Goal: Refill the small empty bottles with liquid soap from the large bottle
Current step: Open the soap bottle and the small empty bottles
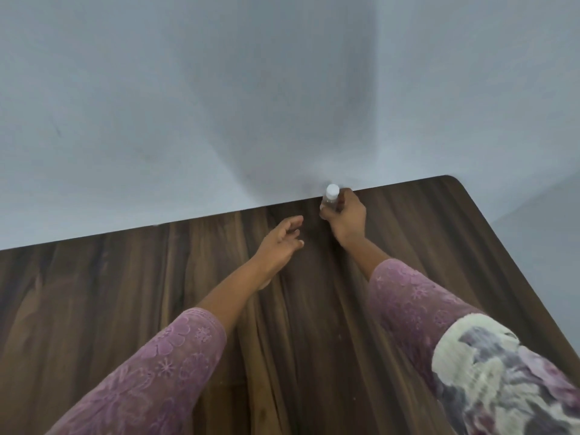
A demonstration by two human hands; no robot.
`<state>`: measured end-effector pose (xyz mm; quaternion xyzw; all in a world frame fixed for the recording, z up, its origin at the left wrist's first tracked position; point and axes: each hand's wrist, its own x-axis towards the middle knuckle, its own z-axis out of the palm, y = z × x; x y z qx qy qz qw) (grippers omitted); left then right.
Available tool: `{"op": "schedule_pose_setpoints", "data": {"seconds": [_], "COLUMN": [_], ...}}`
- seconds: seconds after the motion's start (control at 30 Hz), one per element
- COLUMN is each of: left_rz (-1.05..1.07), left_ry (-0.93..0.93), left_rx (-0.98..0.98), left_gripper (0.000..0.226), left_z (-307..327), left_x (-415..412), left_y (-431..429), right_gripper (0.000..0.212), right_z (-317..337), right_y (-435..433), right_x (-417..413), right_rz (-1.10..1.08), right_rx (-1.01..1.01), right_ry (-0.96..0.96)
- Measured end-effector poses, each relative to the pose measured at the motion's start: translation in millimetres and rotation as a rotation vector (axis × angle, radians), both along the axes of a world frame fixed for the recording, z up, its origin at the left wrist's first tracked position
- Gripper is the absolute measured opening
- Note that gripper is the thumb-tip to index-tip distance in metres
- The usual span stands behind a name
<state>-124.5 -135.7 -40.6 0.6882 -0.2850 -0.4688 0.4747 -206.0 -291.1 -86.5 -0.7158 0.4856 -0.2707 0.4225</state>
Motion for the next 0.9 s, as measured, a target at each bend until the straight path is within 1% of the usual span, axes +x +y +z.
{"op": "schedule_pose_setpoints", "data": {"seconds": [0.1, 0.2, 0.33, 0.5, 0.67, 0.77, 0.9], "left_rz": [-0.021, -0.040, -0.027, 0.007, 0.220, 0.282, 0.369], "left_ry": [-0.031, -0.047, -0.029, -0.010, 0.050, 0.099, 0.134], "left_rx": [0.027, 0.038, 0.042, 0.052, 0.014, -0.002, -0.032], "left_gripper": [0.046, 0.043, 0.039, 0.036, 0.034, 0.034, 0.035], "left_z": [13, 30, 59, 82, 85, 80, 72], "left_x": [-5, -13, -32, -48, -69, -76, -88], "left_y": [22, 50, 95, 156, 229, 274, 321], "right_gripper": [0.027, 0.034, 0.026, 0.027, 0.028, 0.029, 0.036], "right_z": [2, 5, 12, 18, 16, 17, 17], "right_y": [22, 50, 93, 150, 205, 237, 282], "right_x": [-36, -81, -145, -224, -297, -331, -365], "right_rz": [0.043, 0.117, 0.157, 0.172, 0.166, 0.168, 0.146], "right_rx": [0.031, 0.044, 0.048, 0.093, 0.128, 0.155, 0.169], "right_ry": [0.006, 0.037, 0.045, 0.036, 0.035, 0.007, 0.006]}}
